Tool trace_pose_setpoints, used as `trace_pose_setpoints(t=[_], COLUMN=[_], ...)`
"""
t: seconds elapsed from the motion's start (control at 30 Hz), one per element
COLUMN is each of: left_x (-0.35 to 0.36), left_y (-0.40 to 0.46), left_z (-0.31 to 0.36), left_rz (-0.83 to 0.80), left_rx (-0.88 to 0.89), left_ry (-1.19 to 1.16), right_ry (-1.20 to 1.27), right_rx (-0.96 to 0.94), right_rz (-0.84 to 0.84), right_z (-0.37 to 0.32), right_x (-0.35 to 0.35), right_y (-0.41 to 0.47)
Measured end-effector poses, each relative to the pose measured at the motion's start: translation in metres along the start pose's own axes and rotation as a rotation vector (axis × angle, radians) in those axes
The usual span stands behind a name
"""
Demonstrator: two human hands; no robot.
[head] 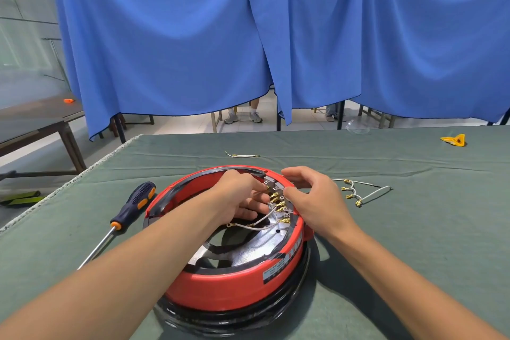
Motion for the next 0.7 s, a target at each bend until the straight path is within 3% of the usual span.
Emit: trace_pose_setpoints(t=[0.2,0.43,0.7], left_x=[-0.005,-0.007,-0.004], left_y=[0.001,0.001,-0.006], left_z=[0.002,0.008,0.013], left_rz=[-0.017,0.105,0.092], left_rx=[-0.023,0.301,0.552], left_ry=[-0.027,0.509,0.787], right_ry=[0.035,0.062,0.084], right_rx=[0.007,0.014,0.019], right_rz=[-0.001,-0.009,0.001], right_z=[0.001,0.002,0.004], right_x=[0.001,0.002,0.003], right_y=[0.0,0.0,0.0])
Point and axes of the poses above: each hand's wrist, its own y-axis towards the middle knuckle, its own x-axis out of the palm, z = x × y, the point moved 3 cm from there along y, towards the middle knuckle, and after that the axes turned 12 degrees about -y, right-handed, at the moved point
